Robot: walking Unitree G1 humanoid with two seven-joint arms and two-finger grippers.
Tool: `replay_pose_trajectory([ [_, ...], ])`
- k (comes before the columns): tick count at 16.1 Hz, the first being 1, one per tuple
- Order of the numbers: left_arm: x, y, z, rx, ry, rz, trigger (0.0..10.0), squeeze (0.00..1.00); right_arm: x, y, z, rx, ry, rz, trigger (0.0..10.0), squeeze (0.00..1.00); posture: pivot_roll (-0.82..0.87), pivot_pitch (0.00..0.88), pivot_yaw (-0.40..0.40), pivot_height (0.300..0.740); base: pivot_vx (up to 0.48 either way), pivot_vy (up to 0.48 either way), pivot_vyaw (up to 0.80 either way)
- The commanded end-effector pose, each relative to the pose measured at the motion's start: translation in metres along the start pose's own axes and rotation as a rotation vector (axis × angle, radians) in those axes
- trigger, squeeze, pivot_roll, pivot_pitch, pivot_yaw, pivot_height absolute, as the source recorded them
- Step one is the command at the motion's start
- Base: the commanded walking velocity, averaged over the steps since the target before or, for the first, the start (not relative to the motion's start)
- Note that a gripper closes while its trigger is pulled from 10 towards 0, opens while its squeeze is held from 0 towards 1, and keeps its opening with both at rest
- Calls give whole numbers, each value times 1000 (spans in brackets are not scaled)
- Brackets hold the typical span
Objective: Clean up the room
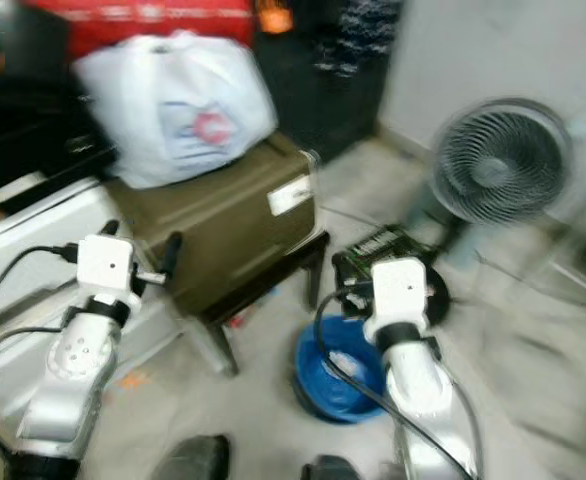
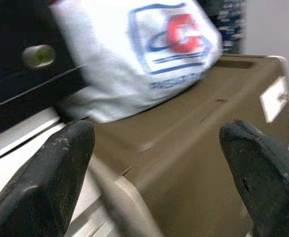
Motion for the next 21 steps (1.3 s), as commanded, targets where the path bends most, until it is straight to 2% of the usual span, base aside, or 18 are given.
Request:
replay_pose_trajectory([
  [1, -1, -1, -1, 10, 0, 16, 10000, 0, -3, 4, 1, -2, -10, 15, 10000, 0, -78, 85, -14, 740, 0, 0, 800],
  [7, 6, 10, 13, -24, 22, 24, 10000, 0, -2, 22, 12, -47, -27, 20, 10000, 0, -86, 80, -15, 740, 0, 0, 800],
  [11, 15, 6, 20, -16, 48, 34, 10000, 0, -2, 28, 17, -77, -52, 20, 10000, 0, -86, 56, -2, 740, 0, 0, 800],
  [13, 14, 9, 23, -25, 38, 31, 10000, 0, -4, 24, 17, -68, -62, 16, 10000, 0, -84, 47, 1, 740, 0, 0, 800],
  [15, 13, 7, 20, -25, 28, 13, 10000, 0, -8, 23, 17, -68, -86, 18, 10000, 0, -87, 38, 9, 740, 0, 0, 800],
  [16, 6, 5, 17, -25, -19, -33, 10000, 0, -11, 21, 16, -66, -107, 18, 10000, 0, -91, 35, 12, 740, 0, 0, 513],
  [17, 4, 5, 15, -27, -26, -26, 10000, 0, -14, 20, 14, -70, -125, 26, 10000, 0, -93, 35, 13, 740, 0, 0, 0],
  [18, -4, 7, 12, -40, -77, -63, 10000, 0, -16, 18, 12, -62, -139, 18, 10000, 0, -96, 36, 13, 740, 0, 0, 0],
  [21, -9, 10, 10, -46, -81, -56, 10000, 0, -10, 16, 6, -49, -101, -6, 10000, 0, -91, 62, -8, 740, 0, 0, 0],
])
Point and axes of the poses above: a point about 5 cm out from each wrist's last joint towards the gripper, its own z axis pointing out of the wrist towards the gripper, its own y axis along the axis of the wrist's last joint, x = y × z, the point moved 3 cm from there along z, pointing out of the wrist towards the gripper, and after that the axes turned 10 degrees about z, right-handed, at the moved point
